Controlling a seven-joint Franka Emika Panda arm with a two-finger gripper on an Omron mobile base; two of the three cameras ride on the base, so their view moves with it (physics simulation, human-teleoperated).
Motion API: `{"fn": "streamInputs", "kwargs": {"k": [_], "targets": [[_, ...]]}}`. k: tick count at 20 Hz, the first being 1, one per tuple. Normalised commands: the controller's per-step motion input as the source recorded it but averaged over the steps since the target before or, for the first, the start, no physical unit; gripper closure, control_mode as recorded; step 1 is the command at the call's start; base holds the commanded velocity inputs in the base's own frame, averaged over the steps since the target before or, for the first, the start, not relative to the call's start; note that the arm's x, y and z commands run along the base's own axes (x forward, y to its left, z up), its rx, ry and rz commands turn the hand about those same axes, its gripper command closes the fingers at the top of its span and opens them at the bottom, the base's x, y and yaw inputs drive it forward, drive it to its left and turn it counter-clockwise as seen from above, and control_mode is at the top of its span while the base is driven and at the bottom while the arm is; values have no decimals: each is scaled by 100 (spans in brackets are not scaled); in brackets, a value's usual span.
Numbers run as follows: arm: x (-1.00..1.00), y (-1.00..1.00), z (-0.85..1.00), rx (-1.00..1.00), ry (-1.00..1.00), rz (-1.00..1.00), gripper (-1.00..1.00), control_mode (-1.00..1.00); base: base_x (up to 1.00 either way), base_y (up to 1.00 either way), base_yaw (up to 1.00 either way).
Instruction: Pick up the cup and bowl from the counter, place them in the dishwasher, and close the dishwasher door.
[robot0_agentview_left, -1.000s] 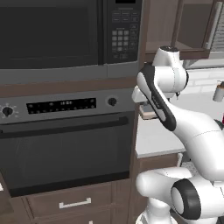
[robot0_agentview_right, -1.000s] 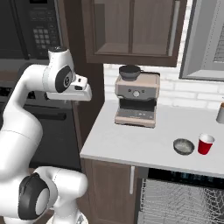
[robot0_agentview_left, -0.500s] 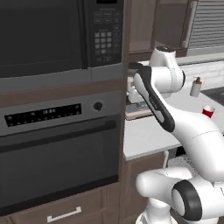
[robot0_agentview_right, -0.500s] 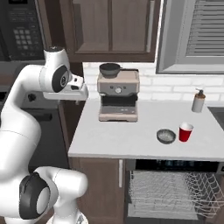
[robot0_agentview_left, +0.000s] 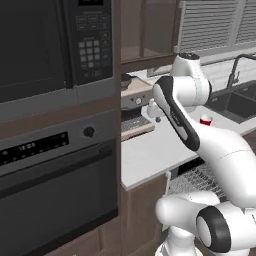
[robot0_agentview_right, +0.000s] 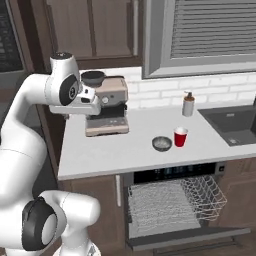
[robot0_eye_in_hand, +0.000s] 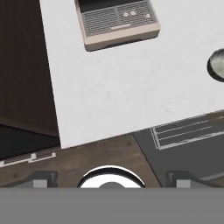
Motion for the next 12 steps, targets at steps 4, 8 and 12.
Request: {"fn": "streamInputs", "kwargs": {"k": [4,8,12], "targets": [[0,0,0,0,0,0,-100,100,0,20,-36],[0,0,0,0,0,0,-100,100,0,27,-32],[0,0,0,0,0,0,-100,100,1,32,-27]]}}
